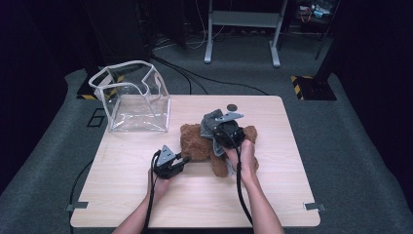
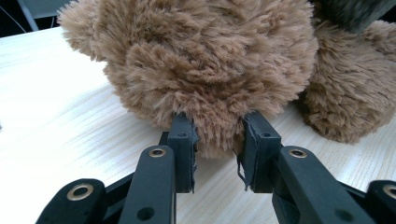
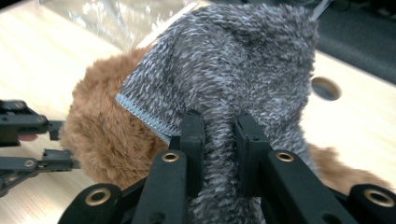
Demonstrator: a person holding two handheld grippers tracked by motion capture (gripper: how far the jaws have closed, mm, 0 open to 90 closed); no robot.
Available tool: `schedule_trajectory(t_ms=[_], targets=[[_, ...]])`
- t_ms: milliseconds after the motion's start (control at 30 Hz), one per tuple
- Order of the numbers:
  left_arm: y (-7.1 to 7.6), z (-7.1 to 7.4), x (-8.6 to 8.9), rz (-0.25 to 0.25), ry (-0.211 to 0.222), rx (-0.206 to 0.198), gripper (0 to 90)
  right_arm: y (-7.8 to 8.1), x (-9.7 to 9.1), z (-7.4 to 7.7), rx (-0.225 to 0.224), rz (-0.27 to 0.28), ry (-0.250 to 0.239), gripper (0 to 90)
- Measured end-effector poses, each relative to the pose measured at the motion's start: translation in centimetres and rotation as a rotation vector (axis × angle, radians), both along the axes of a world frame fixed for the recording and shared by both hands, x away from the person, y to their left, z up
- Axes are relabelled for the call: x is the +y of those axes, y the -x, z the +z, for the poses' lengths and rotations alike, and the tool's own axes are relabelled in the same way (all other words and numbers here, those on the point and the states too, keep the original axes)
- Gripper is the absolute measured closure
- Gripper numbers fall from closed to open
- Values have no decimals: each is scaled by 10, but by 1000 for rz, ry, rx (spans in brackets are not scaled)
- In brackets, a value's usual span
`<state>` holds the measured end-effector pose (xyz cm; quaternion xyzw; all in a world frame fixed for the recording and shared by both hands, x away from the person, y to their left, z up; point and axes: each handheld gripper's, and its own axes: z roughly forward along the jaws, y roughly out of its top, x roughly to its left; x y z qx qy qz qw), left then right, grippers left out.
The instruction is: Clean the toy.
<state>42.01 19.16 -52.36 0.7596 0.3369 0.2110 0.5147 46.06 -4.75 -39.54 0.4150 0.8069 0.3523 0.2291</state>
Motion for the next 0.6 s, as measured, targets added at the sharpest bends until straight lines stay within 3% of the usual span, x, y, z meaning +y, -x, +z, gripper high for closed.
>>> schedule_trajectory(t_ms=[133,600], targets=[[0,0,0,0,1,0,689,-7,-1,-11,22,-9,5,761],[1,0,-1,-1,-2,0,688,-2,-40,-9,27,-88,0,761]])
